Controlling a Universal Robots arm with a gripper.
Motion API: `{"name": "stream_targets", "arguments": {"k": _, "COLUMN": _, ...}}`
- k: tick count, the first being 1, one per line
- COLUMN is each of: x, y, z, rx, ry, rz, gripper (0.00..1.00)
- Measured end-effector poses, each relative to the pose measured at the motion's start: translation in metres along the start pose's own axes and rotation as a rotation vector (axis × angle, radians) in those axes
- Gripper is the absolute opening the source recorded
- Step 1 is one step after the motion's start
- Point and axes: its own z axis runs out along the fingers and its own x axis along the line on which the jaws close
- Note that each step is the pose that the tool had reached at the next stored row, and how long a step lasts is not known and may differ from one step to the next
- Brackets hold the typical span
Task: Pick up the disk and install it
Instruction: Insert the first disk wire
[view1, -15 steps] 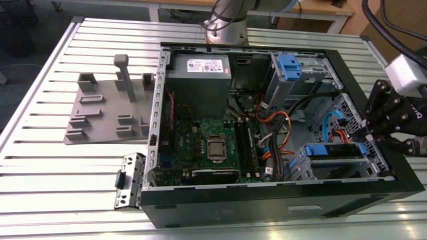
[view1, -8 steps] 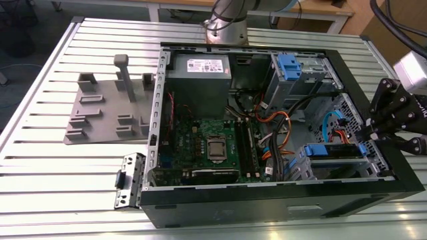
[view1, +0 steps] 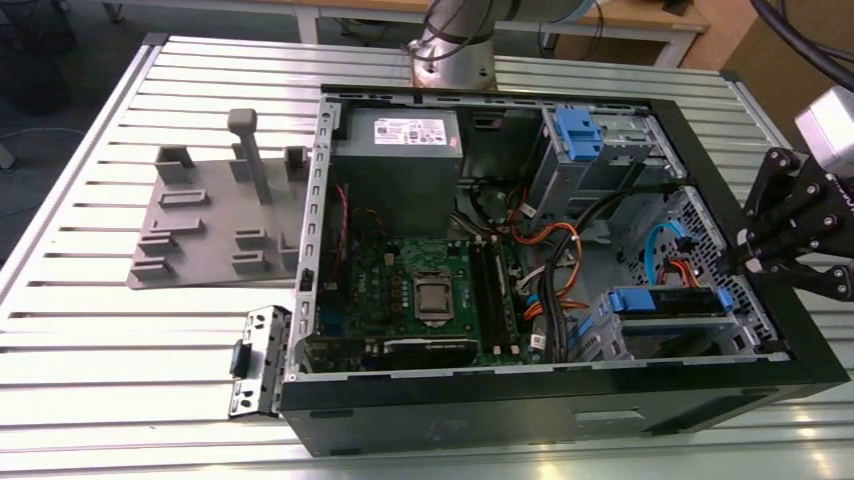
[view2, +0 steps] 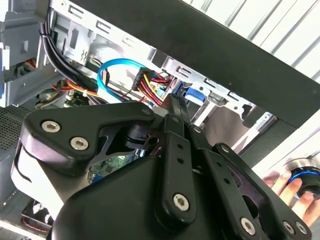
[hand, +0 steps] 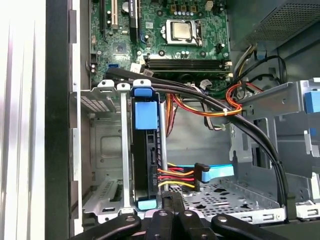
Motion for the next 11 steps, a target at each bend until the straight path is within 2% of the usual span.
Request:
{"name": "stream_targets", "arguments": {"k": 1, "x": -0.0008, "y": 0.0, "z": 0.0, "rx": 0.0002, "ry": 0.0061, "rz": 0.001, "gripper": 0.1}}
{"name": "stream_targets", "arguments": {"k": 2, "x": -0.0016, "y": 0.0, "z": 0.0002, "rx": 0.0007, "ry": 0.0171, "rz": 0.002, "gripper": 0.1}}
{"name": "stream_targets", "arguments": {"k": 6, "x": -0.0063, "y": 0.0002, "z": 0.0009, "rx": 0.0035, "ry": 0.0854, "rz": 0.009, "gripper": 0.1}}
{"name": "stream_targets", "arguments": {"k": 7, "x": -0.0069, "y": 0.0003, "z": 0.0009, "rx": 0.004, "ry": 0.0937, "rz": 0.01, "gripper": 0.1}}
{"name": "stream_targets", "arguments": {"k": 11, "x": -0.007, "y": 0.0002, "z": 0.0009, "rx": 0.004, "ry": 0.0947, "rz": 0.01, "gripper": 0.1}}
